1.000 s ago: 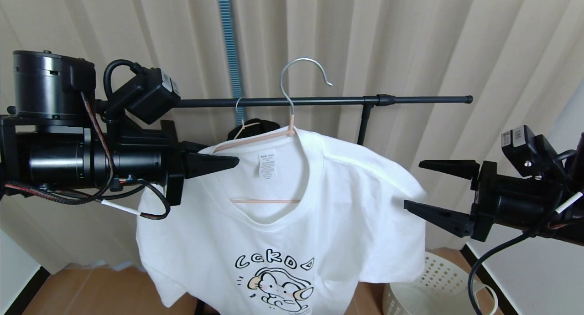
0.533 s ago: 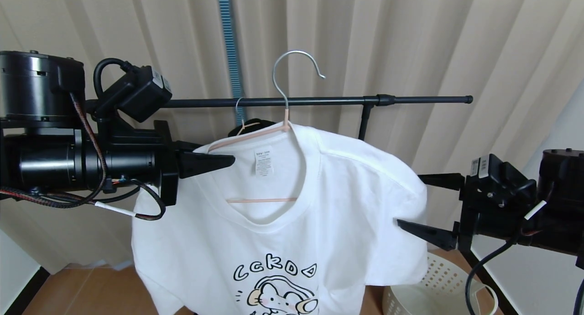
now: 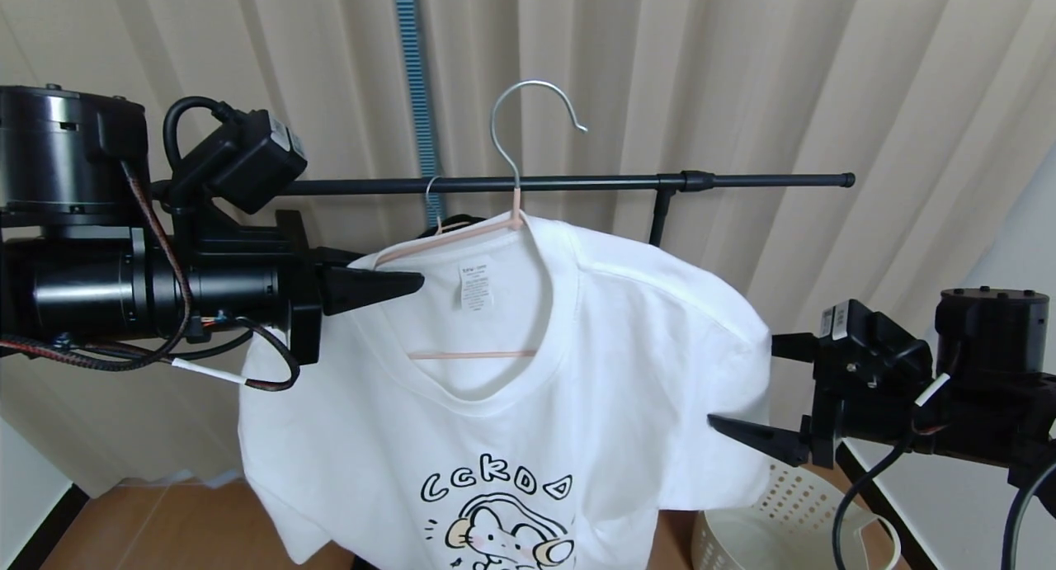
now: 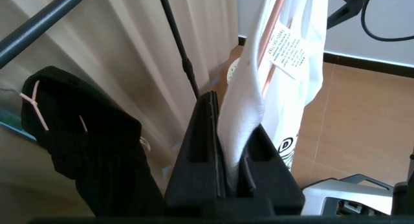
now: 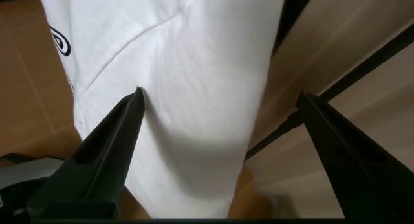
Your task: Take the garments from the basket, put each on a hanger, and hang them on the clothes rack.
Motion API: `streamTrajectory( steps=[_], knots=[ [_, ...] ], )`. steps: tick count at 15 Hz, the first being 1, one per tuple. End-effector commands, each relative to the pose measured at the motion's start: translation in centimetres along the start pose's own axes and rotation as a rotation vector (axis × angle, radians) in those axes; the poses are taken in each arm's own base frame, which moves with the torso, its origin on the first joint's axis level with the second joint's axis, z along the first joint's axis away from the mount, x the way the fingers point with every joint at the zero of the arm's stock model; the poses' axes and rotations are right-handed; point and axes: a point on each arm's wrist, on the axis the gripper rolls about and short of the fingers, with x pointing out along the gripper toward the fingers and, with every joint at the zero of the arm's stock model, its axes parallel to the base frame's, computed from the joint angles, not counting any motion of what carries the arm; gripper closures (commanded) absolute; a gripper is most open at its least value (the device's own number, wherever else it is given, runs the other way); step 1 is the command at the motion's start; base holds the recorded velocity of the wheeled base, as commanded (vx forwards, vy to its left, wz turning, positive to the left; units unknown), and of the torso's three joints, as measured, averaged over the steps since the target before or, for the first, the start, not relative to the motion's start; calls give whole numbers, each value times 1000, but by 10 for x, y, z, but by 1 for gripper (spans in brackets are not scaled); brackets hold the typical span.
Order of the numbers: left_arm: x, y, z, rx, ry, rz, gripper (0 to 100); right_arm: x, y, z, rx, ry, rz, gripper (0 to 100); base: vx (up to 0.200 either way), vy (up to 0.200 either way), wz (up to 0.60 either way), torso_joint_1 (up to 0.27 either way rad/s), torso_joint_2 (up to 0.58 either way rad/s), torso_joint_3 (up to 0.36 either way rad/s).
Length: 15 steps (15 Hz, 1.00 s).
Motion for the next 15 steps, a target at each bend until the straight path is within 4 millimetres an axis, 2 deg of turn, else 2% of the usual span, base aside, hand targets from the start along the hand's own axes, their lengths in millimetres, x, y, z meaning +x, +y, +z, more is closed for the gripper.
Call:
streamTrajectory(
  steps=[1, 12, 13, 15],
  knots=[
    [0, -1, 0, 0, 0, 0, 100, 4, -1, -3, 8, 9, 8, 0, 0, 0, 0, 0, 0, 0],
    [-2, -3, 2, -2, -6, -4, 100, 6, -1, -5, 9, 10, 12, 0, 0, 0, 0, 0, 0, 0],
    [-2, -3, 2, 1, -7, -2, 100, 6, -1, -5, 9, 11, 11, 100, 0, 0, 0, 0, 0, 0],
    [-2, -3, 3, 2, -8, -1, 100, 6, -1, -4, 9, 6, 15, 100, 0, 0, 0, 0, 0, 0]
  ],
)
